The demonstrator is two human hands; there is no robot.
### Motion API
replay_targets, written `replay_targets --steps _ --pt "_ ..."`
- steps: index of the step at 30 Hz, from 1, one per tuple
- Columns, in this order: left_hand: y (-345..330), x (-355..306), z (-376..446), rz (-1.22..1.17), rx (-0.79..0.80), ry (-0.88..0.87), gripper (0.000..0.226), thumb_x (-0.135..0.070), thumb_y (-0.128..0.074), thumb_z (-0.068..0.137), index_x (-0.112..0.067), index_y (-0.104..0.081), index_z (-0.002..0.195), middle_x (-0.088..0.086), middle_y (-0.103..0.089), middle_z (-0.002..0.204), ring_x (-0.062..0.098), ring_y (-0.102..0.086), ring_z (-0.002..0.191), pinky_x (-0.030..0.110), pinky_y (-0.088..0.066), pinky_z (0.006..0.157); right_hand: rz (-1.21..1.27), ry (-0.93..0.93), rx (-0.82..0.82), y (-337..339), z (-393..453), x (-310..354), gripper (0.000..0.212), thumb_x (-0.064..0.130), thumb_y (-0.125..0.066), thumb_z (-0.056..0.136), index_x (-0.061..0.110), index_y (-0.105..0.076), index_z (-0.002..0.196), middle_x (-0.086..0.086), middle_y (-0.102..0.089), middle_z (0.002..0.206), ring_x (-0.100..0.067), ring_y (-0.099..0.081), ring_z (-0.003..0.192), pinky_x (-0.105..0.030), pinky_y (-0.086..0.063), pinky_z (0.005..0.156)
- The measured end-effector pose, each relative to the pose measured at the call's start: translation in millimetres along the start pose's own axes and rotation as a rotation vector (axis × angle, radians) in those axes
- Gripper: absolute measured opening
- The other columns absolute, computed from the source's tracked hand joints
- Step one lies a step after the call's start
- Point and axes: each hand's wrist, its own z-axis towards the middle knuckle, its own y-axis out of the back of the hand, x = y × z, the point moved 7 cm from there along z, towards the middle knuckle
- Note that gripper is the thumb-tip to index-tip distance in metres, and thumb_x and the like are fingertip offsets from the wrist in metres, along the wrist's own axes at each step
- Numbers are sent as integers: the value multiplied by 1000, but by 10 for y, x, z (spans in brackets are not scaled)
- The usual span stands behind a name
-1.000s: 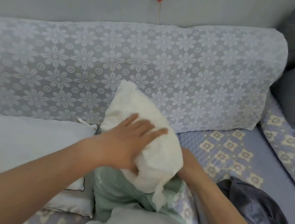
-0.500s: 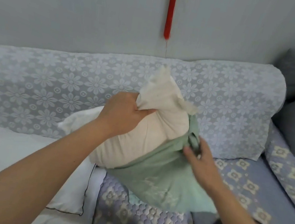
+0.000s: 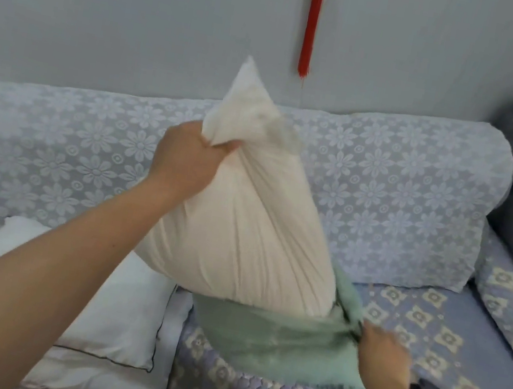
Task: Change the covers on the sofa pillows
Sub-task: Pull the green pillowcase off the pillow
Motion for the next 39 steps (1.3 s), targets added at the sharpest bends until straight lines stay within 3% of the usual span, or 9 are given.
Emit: replay_targets --steps 5,8,11,16,23,27,30,33,39 --pt "-221 130 -57 353 148 103 51 -64 -62 88 -13 -65 92 11 -69 94 36 -66 96 34 -43 70 556 -229 29 422 320 -20 27 12 -46 97 8 -53 123 -19 -56 123 -38 -58 104 -45 -51 88" --pt "-566 384 -47 312 276 232 64 -63 -62 87 -8 -64 120 14 -68 119 36 -63 110 39 -51 88 833 -60 -403 1345 137 419 26 13 -55 96 9 -56 122 -16 -53 121 -35 -55 103 -41 -45 86" --pt "-864 726 -115 275 428 329 75 -65 -60 84 -14 -56 139 13 -62 136 33 -59 122 41 -48 102 1093 189 -303 1681 -398 1094 26 27 -65 93 21 -55 117 2 -53 114 -10 -59 88 -26 -46 75" --pt "-1145 1168 -466 233 465 490 72 -59 -57 90 -16 -47 147 12 -57 141 33 -58 123 40 -48 102 729 290 253 1040 -798 2014 65 77 -54 79 24 -47 117 7 -52 111 -17 -58 96 -35 -44 76" --pt "-894 1108 -920 -378 390 648 57 -66 -68 82 -19 -64 114 -2 -65 110 17 -63 97 35 -48 92 813 205 81 1024 -497 2050 41 38 -38 104 8 -65 101 -17 -70 103 -35 -64 96 -37 -45 77" --pt "-521 1239 -1450 307 596 426 110 -80 -65 68 -31 -17 155 6 -38 152 32 -41 138 48 -38 111 1187 98 12 1226 -171 1831 39 38 -48 95 4 -59 79 -9 -61 70 -37 -62 74 -53 -54 74" --pt "-603 1459 -1531 303 572 448 84 -69 -63 78 -20 -37 140 6 -57 128 32 -58 116 40 -48 88 1350 83 105 1291 -61 1833 37 29 -50 99 -6 -59 89 -4 -57 58 -23 -57 58 -48 -55 69" --pt "-725 1395 -1262 117 491 398 35 -46 -58 85 -21 -61 109 -1 -67 102 29 -66 100 36 -49 76 1450 41 152 1143 -80 1745 26 22 -48 101 -1 -60 94 -4 -70 74 -18 -58 57 -38 -51 66" --pt "-1070 862 -853 -434 351 574 51 -34 -62 81 -18 -61 130 1 -69 118 23 -65 107 46 -54 96 897 404 -51 610 -756 1731 33 28 -58 96 27 -53 129 11 -53 130 -11 -57 107 -33 -50 91"
